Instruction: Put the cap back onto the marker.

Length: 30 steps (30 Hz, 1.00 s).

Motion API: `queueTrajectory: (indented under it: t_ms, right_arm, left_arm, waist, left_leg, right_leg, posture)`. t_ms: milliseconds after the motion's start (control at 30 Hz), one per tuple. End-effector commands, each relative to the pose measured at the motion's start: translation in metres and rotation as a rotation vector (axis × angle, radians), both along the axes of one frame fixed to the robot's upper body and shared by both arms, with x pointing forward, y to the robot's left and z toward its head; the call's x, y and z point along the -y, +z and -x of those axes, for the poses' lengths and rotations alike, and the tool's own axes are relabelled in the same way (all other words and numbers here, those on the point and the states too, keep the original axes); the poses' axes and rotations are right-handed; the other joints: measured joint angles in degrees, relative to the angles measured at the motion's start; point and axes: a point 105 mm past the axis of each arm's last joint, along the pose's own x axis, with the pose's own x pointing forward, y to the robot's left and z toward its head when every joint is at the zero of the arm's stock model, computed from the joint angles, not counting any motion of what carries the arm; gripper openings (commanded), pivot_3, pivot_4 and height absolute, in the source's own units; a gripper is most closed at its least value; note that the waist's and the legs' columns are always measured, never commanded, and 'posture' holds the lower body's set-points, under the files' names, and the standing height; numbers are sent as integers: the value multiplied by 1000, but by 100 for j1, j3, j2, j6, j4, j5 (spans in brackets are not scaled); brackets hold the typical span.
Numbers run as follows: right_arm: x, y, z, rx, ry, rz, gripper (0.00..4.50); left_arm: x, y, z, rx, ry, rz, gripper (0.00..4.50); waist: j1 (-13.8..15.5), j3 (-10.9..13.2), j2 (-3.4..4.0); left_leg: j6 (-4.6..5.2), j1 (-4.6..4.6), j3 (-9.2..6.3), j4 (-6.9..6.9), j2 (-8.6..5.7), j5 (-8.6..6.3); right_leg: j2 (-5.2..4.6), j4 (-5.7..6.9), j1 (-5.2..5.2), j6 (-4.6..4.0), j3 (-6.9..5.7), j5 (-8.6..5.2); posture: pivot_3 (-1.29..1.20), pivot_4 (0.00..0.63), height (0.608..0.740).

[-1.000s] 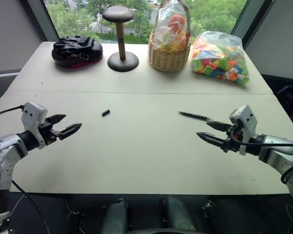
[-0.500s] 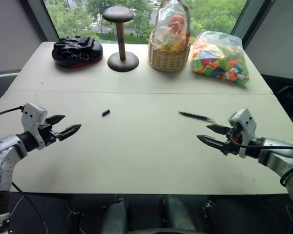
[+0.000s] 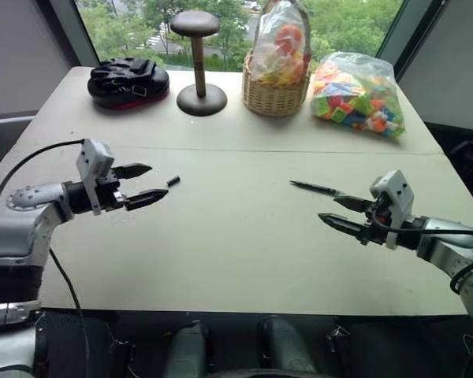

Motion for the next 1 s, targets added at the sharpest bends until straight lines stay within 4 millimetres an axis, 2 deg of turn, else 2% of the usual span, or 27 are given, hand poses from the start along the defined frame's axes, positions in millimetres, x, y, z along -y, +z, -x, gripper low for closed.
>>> queueTrajectory:
  t_ms: [33, 167, 300, 533, 800, 1000]
  right_arm:
    - [0, 8, -4, 39, 26, 23, 3197]
    - [4, 11, -22, 103, 24, 60, 3197]
    - [9, 8, -53, 157, 39, 119, 3197]
    - [-3, -8, -86, 130, 196, 161, 3197]
    - [-2, -13, -115, 125, 237, 240, 3197]
    - [2, -21, -118, 79, 253, 291, 3197]
  left_arm:
    - [19, -2, -5, 3, -137, -34, 4314]
    - [36, -10, -18, 4, -232, -71, 4314]
    - [50, -16, -28, 7, -285, -83, 4314]
    - [68, -25, -34, 18, -330, -74, 4314]
    - [66, -36, -27, 19, -308, -61, 4314]
    - [58, -42, -20, 15, -254, -47, 4314]
  waist:
    - [-13, 0, 0]
    - [-68, 0, 1]
    - [-63, 2, 4]
    - [-51, 3, 6]
    - [-74, 6, 10]
    - [-83, 8, 13]
  left_leg:
    - [0, -1, 0, 2, 0, 0]
    - [12, -5, 0, 27, 21, -6]
    - [21, -10, 2, 55, 24, -11]
    - [31, -11, 7, 70, 24, -17]
    - [25, -12, 13, 70, 27, -14]
    - [8, -10, 15, 69, 31, -4]
  right_leg:
    - [8, 0, 0, 0, 3, 0]
    - [41, 1, -1, 0, 15, 0]
    - [46, 16, -1, 0, 17, 0]
    - [43, 20, 3, 2, 24, 1]
    - [38, 22, -2, 2, 28, 1]
    - [36, 44, -4, 2, 32, 1]
  posture:
    - [0, 150, 740]
    - [0, 150, 740]
    - [0, 150, 740]
    - [0, 150, 740]
    - [0, 150, 740]
    - [0, 150, 740]
